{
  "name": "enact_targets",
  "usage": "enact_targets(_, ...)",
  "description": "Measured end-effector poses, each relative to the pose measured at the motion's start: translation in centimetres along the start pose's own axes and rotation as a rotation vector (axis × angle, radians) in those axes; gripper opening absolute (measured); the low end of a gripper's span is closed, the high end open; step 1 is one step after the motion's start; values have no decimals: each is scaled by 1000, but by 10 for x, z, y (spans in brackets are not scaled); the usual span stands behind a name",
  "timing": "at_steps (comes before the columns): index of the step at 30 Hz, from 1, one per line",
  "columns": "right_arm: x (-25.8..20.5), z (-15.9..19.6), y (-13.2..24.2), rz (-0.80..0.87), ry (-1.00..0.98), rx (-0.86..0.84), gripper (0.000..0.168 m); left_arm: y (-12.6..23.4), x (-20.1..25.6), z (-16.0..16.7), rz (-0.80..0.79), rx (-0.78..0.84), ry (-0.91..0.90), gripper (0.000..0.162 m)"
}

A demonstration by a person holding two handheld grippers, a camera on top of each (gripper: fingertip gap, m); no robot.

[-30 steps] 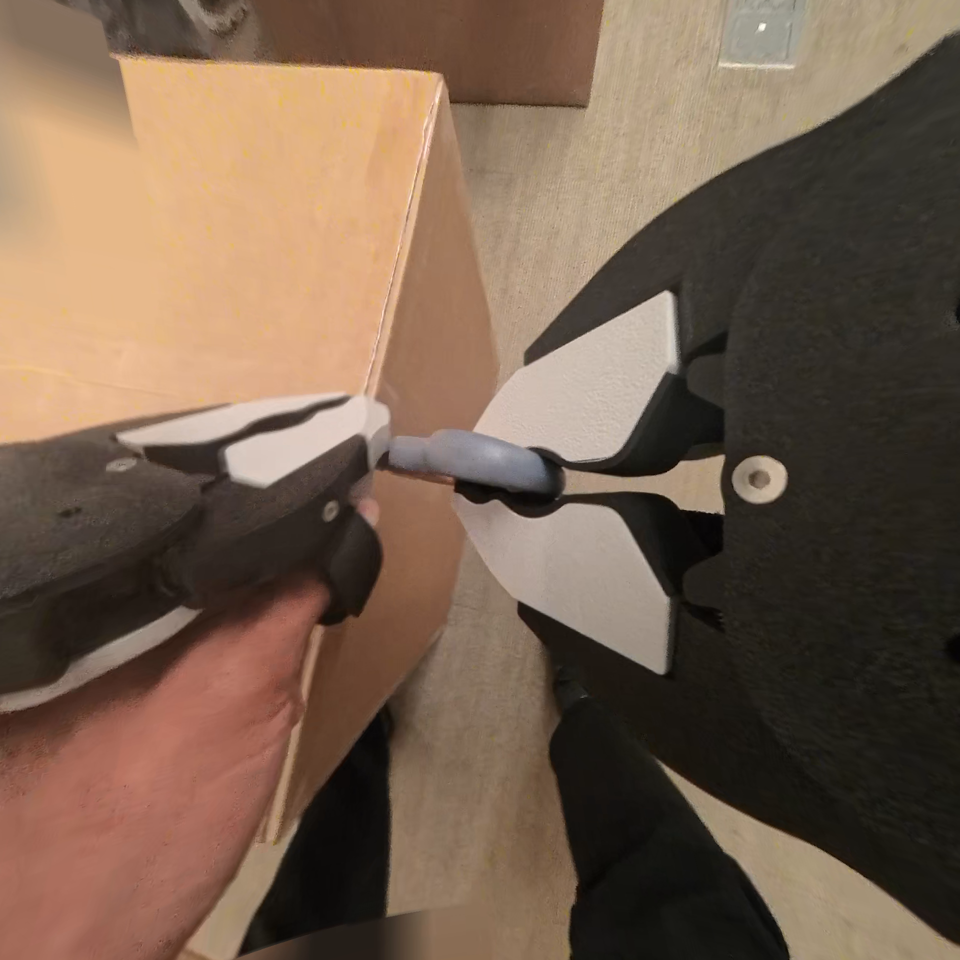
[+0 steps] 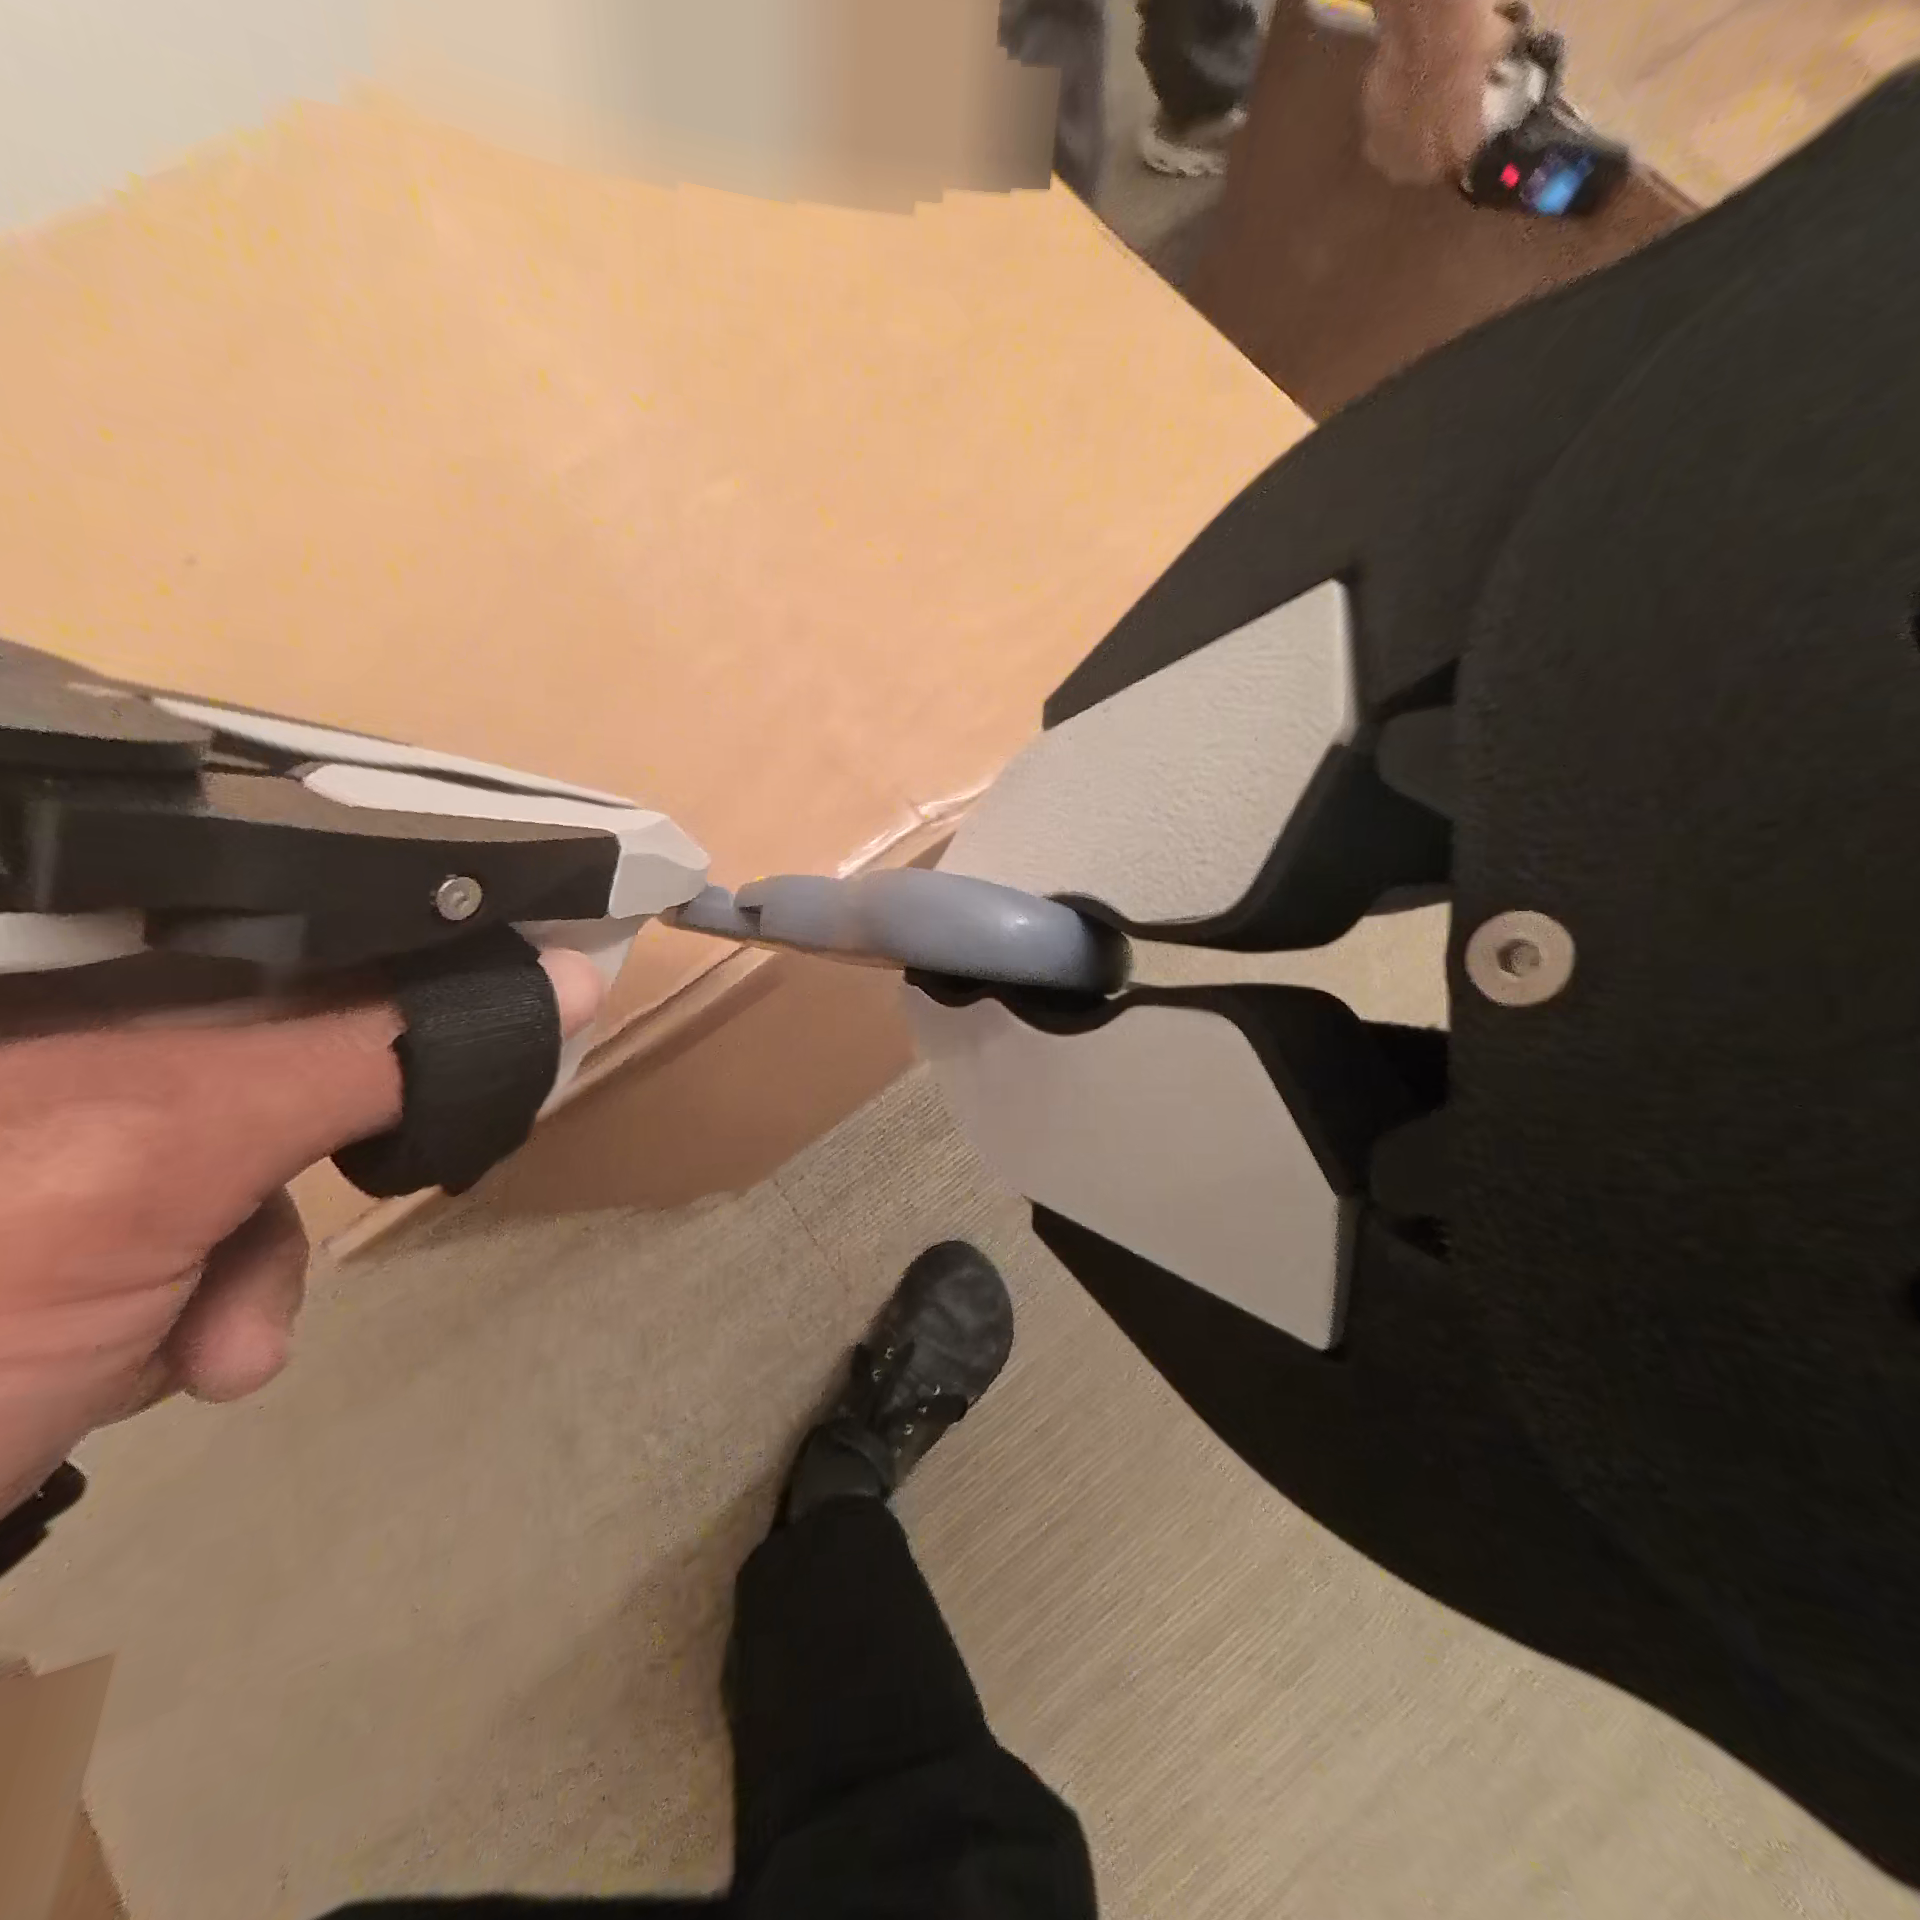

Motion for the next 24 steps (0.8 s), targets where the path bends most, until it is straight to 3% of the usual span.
enact_targets(11,-50,-67,-12,-95,397,101,0,50,-29,88,-120,152,291,0)
enact_targets(24,-93,-93,-26,-61,655,177,0,51,-36,160,-151,271,518,0)
Point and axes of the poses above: each gripper's, where its closed fingertips meet, y back along the fingers, z out of its underside, x = y × z across the jaws, the point moved 1 cm from there along y, back along the fingers, and after that the axes turned 13 degrees about y, right-handed, at the moved point
